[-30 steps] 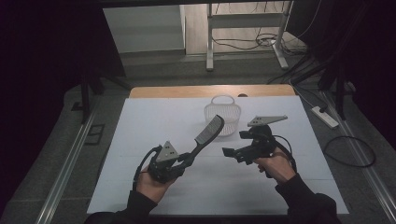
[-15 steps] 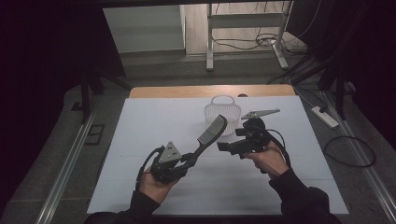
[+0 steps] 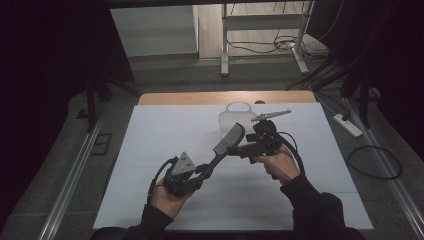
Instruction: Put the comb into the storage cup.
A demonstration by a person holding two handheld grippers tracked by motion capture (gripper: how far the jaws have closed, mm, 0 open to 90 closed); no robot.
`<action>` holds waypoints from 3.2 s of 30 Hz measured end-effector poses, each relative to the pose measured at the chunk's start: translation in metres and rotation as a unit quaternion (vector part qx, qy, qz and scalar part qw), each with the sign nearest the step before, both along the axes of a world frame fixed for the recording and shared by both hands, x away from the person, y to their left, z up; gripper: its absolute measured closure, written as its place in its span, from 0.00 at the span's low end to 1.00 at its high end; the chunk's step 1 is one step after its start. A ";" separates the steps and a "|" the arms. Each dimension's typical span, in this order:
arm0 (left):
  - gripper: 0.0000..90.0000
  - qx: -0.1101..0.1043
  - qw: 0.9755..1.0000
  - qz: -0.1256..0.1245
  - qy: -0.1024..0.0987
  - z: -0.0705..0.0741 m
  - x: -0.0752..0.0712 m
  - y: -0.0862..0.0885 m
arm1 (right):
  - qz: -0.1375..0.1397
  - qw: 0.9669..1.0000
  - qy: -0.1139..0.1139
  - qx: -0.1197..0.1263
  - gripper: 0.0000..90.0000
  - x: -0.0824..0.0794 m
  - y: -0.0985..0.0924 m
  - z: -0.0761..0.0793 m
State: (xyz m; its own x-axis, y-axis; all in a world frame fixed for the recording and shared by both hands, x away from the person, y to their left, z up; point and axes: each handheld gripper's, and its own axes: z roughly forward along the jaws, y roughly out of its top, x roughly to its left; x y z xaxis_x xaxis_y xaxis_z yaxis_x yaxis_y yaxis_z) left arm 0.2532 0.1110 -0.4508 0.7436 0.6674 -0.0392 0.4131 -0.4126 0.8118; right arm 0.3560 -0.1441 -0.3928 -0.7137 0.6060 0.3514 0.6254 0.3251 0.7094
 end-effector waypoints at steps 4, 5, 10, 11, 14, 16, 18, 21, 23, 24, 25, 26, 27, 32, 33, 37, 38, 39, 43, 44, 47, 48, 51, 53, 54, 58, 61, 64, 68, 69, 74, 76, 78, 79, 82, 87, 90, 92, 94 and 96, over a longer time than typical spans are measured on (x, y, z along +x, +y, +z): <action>0.80 0.000 1.000 -0.001 -0.001 0.000 0.000 -0.001 | 0.000 1.000 0.005 -0.004 0.00 0.004 0.005 -0.001; 0.80 0.000 1.000 -0.001 0.000 0.000 0.000 -0.001 | 0.000 1.000 0.009 -0.008 0.00 0.006 0.007 -0.001; 0.80 0.000 1.000 -0.001 -0.002 0.000 -0.001 -0.001 | 0.003 1.000 0.019 -0.008 0.00 0.008 0.011 -0.003; 0.80 0.000 1.000 -0.001 -0.002 0.000 -0.001 -0.001 | 0.004 1.000 0.021 -0.007 0.00 0.009 0.011 -0.004; 0.80 0.001 1.000 -0.001 -0.003 0.000 -0.001 -0.001 | 0.002 1.000 0.026 -0.006 0.00 0.009 0.011 -0.004; 0.80 0.002 1.000 -0.001 -0.004 0.000 -0.001 -0.001 | -0.002 1.000 0.027 -0.009 0.00 0.010 0.011 -0.005; 0.80 0.002 1.000 -0.001 -0.004 0.000 -0.001 -0.001 | -0.005 1.000 0.027 -0.007 0.05 0.010 0.010 -0.005; 0.80 0.003 1.000 0.000 -0.003 -0.001 -0.001 0.000 | -0.001 1.000 0.029 0.002 0.15 0.010 0.008 -0.005; 0.80 0.004 1.000 0.000 -0.003 -0.001 -0.001 0.000 | -0.001 1.000 0.027 0.006 0.26 0.009 0.006 -0.004; 0.80 0.004 1.000 0.000 -0.002 -0.001 -0.001 0.000 | 0.002 1.000 0.025 0.009 0.33 0.009 0.005 -0.004; 0.80 0.004 1.000 0.001 -0.002 -0.001 -0.001 0.000 | 0.004 1.000 0.026 0.015 0.37 0.009 0.004 -0.004; 0.80 0.005 1.000 0.001 -0.002 -0.002 -0.001 -0.001 | 0.003 0.999 0.028 0.019 0.42 0.009 0.003 -0.004; 0.80 0.009 1.000 0.001 -0.003 -0.002 -0.001 -0.001 | 0.006 0.999 0.031 0.022 0.52 0.010 0.001 -0.005; 0.80 0.015 1.000 0.002 -0.003 -0.003 0.000 -0.001 | 0.009 0.998 0.041 0.042 0.65 0.012 -0.003 -0.006; 0.80 0.016 1.000 0.002 -0.003 -0.003 0.000 -0.001 | 0.009 0.998 0.045 0.048 0.67 0.012 -0.004 -0.007; 0.80 0.018 1.000 0.002 -0.004 -0.004 0.000 -0.001 | 0.009 0.993 0.073 0.087 0.77 0.015 -0.008 -0.010; 0.80 0.018 1.000 0.002 -0.004 -0.005 0.000 -0.002 | 0.009 0.993 0.073 0.087 0.77 0.015 -0.008 -0.010; 0.80 0.020 1.000 0.002 -0.003 -0.005 0.000 -0.002 | 0.010 0.992 0.081 0.091 0.78 0.015 -0.008 -0.010; 0.80 0.028 1.000 0.003 -0.004 -0.007 0.002 -0.003 | 0.017 0.982 0.124 0.143 0.89 0.017 -0.010 -0.011; 0.80 0.031 1.000 0.004 -0.004 -0.007 0.002 -0.003 | 0.019 0.979 0.134 0.155 0.92 0.017 -0.010 -0.011; 0.79 0.029 1.000 0.002 0.000 -0.008 0.003 -0.003 | 0.023 0.977 0.135 0.161 0.93 0.015 -0.007 -0.010; 0.79 0.028 1.000 0.001 0.002 -0.009 0.004 -0.002 | 0.023 0.977 0.135 0.161 0.93 0.015 -0.007 -0.010; 0.77 0.020 1.000 0.002 0.006 -0.008 0.005 -0.001 | 0.022 0.978 0.134 0.161 0.93 0.014 -0.007 -0.010; 0.72 0.016 1.000 0.003 0.007 -0.008 0.005 0.001 | 0.019 0.979 0.126 0.158 0.93 0.014 -0.007 -0.009; 0.69 0.017 1.000 0.004 0.007 -0.007 0.005 0.001 | 0.018 0.980 0.120 0.157 0.93 0.013 -0.008 -0.009; 0.57 0.020 1.000 0.009 0.012 -0.008 0.007 0.002 | 0.020 0.983 0.101 0.155 0.93 0.012 -0.010 -0.007; 0.47 0.023 1.000 0.011 0.015 -0.008 0.008 0.003 | 0.025 0.985 0.085 0.145 0.93 0.010 -0.010 -0.005; 0.40 0.016 0.999 0.009 0.026 -0.009 0.010 0.005 | 0.026 0.987 0.070 0.139 0.93 0.009 -0.010 -0.005; 0.31 0.006 0.999 0.011 0.041 -0.010 0.012 0.008 | 0.030 0.989 0.056 0.133 0.93 0.008 -0.012 -0.004; 0.28 0.004 0.999 0.011 0.046 -0.010 0.013 0.008 | 0.030 0.990 0.053 0.131 0.93 0.008 -0.012 -0.004; 0.19 -0.009 0.998 0.003 0.063 -0.010 0.014 0.013 | 0.030 0.990 0.042 0.128 0.93 0.007 -0.014 -0.003; 0.18 -0.013 0.998 0.000 0.069 -0.010 0.015 0.016 | 0.028 0.991 0.039 0.127 0.93 0.007 -0.015 -0.002; 0.17 -0.010 0.997 0.003 0.072 -0.010 0.015 0.018 | 0.026 0.991 0.036 0.126 0.93 0.007 -0.017 -0.002; 0.16 -0.011 0.997 0.003 0.074 -0.010 0.015 0.019 | 0.025 0.991 0.034 0.126 0.93 0.007 -0.017 -0.002; 0.12 -0.015 0.997 0.005 0.079 -0.009 0.016 0.024 | 0.020 0.992 0.032 0.124 0.93 0.007 -0.020 -0.001; 0.09 -0.021 0.996 0.005 0.087 -0.009 0.016 0.031 | 0.016 0.992 0.026 0.121 0.93 0.008 -0.022 0.001; 0.06 -0.019 0.996 0.007 0.085 -0.009 0.015 0.036 | 0.012 0.992 0.023 0.120 0.93 0.008 -0.024 0.002; 0.04 -0.019 0.996 0.007 0.086 -0.009 0.016 0.038 | 0.010 0.993 0.021 0.120 0.93 0.008 -0.026 0.003; 0.03 -0.011 0.996 0.011 0.085 -0.009 0.015 0.040 | 0.006 0.993 0.020 0.120 0.93 0.009 -0.028 0.004; 0.03 -0.008 0.996 0.017 0.083 -0.010 0.015 0.043 | 0.003 0.993 0.017 0.119 0.93 0.009 -0.030 0.005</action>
State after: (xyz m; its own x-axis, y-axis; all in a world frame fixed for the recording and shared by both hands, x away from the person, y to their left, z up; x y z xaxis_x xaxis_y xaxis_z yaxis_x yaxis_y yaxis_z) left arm 0.2686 0.1544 -0.4604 0.7033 0.6902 -0.1703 0.5552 -0.3837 0.7380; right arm 0.3653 -0.1738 -0.3883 -0.7031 0.4984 0.5072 0.6481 0.1557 0.7454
